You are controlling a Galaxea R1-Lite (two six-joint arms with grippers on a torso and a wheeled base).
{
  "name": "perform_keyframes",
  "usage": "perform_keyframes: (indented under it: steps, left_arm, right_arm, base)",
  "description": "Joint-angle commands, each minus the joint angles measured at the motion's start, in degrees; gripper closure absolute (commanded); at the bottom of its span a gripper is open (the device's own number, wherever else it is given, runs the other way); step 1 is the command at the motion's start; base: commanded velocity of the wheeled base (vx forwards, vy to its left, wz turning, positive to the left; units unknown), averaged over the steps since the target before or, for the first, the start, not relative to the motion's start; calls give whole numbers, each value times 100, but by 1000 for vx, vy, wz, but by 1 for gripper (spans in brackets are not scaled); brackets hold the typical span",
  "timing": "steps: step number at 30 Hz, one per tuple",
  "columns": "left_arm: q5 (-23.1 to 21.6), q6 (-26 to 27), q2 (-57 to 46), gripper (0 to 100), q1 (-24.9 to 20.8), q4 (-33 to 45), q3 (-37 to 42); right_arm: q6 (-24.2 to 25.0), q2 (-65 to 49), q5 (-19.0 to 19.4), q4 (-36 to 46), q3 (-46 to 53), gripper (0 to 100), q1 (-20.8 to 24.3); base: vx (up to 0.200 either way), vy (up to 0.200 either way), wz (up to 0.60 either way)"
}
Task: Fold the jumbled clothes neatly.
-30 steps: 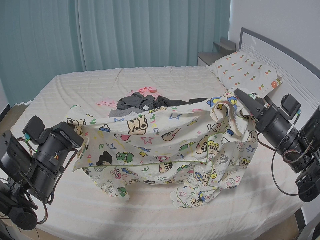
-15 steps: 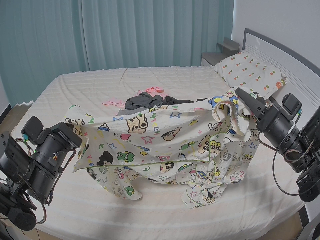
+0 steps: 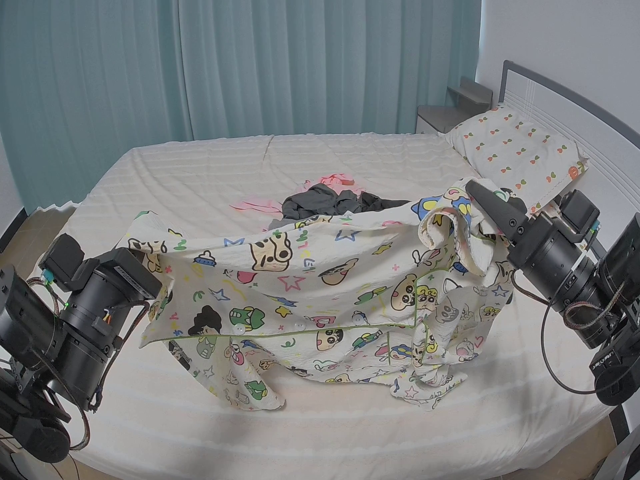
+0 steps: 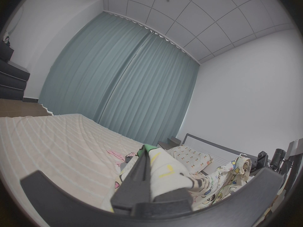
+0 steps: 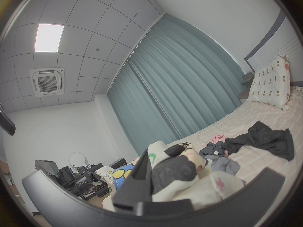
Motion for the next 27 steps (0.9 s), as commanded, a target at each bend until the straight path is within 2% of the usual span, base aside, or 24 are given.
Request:
perform_keyframes:
  steps: [1,27]
  left_arm:
    - [1,-6,-3,100,0,-100,1]
    - [10,-6,32,100,-9,-100,1]
  right_arm:
    - [1,33,-1,-2,-6,100,21]
    - [-8,174,-28,7,12,100,170]
  base:
    - [0,200,0]
    - [0,200,0]
